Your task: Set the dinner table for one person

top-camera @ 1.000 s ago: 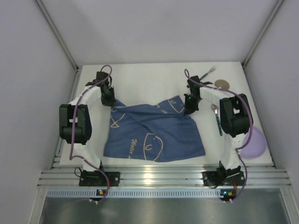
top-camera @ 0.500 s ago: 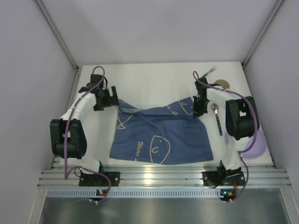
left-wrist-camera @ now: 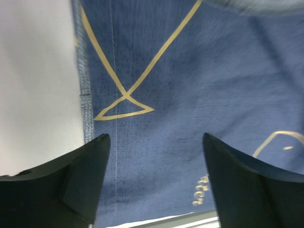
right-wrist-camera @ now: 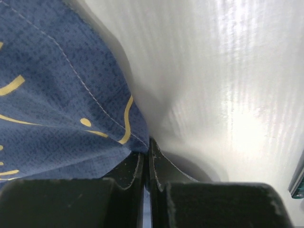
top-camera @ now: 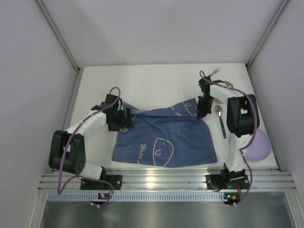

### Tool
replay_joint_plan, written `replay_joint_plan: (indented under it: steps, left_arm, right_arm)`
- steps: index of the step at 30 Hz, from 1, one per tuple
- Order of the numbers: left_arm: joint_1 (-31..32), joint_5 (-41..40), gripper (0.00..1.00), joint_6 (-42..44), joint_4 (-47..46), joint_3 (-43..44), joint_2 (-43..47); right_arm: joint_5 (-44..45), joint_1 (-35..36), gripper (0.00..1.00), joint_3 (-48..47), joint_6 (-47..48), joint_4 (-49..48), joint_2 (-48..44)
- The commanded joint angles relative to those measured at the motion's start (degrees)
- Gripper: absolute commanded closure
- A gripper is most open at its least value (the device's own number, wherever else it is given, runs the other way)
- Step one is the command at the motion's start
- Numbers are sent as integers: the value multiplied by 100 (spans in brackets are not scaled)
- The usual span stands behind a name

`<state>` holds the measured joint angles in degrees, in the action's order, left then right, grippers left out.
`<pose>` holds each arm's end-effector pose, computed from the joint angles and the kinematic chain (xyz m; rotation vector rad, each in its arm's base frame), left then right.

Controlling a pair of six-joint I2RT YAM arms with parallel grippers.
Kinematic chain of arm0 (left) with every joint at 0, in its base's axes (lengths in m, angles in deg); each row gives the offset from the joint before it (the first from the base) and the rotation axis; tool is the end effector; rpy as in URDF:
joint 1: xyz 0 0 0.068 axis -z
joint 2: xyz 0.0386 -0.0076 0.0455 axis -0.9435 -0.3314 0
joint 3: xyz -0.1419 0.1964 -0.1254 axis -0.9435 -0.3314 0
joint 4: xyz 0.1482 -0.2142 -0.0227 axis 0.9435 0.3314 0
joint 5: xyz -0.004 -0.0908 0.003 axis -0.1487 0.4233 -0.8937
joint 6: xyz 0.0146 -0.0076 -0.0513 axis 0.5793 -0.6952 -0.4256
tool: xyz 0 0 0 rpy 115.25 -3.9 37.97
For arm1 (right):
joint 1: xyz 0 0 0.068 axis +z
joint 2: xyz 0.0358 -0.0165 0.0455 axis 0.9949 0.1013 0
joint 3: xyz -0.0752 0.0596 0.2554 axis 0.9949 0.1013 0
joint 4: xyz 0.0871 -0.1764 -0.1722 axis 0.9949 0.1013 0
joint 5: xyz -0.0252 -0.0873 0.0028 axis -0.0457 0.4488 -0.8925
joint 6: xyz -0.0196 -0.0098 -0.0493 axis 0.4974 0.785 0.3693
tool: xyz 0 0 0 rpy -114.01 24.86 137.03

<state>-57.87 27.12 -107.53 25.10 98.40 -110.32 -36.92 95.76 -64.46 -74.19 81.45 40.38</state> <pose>0.2647 -0.0654 0.2030 -0.1764 2.7171 -0.3888 0.3762 0.0782 0.1604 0.4148 3.0269 0.0983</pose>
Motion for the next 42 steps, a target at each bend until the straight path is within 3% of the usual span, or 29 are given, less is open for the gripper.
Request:
replay_joint_plan:
  steps: [1,4,5,6,8,15,20,22,23,25,27,28,30,31,35,40,42]
  left_arm:
    - [330,-288,20,-114,-146,-102,-670]
    - [471,-665,40,-175,-50,12,-1137]
    - [480,-736,56,-175,46,135,-1417]
    - [480,-772,65,-175,82,197,-1524]
    - [489,-816,100,-175,178,364,-1691]
    - [472,-1790,100,-456,1319,926,-1159]
    - [454,-1862,100,-694,1716,909,-682]
    - [454,-1801,100,-747,1691,831,-621]
    - [454,-1757,100,-747,1647,787,-620]
    - [454,-1739,90,-773,1490,664,-603]
    - [454,-1765,73,-782,1471,672,-629]
    - [454,-1791,53,-808,1497,715,-655]
    - [454,-1800,24,-896,1611,821,-594]
    - [454,-1800,2,-922,1629,847,-542]
    - [463,-1888,2,-1037,1804,1049,-199]
    - [463,-1897,2,-1116,1919,1392,65]
    - [471,-1880,2,-1098,1875,1428,126]
  right_arm:
    - [819,-340,100,-238,-375,-3,330]
    - [1065,-349,100,-265,-428,68,269]
    - [1118,-349,100,-186,-437,42,156]
    - [1127,-357,100,-133,-429,-2,85]
    - [1162,-358,100,-28,-429,-108,-82]
    - [629,-401,100,-45,-333,-230,-126]
    - [213,-358,100,-62,-113,-468,-135]
    - [55,-323,93,-106,10,-503,-153]
    - [38,-314,83,-124,46,-521,-170]
    - [29,-296,72,-159,125,-521,-223]
    - [11,-270,54,-194,186,-477,-285]
    - [11,-217,48,-212,213,-460,-389]
    - [2,-147,29,-247,318,-424,-548]
    - [-15,-60,27,-325,362,-407,-757]
    - [-24,178,21,-668,529,-223,-1531]
    - [958,267,13,-914,626,-442,-2840]
    - [1589,214,13,-1142,713,-179,-2878]
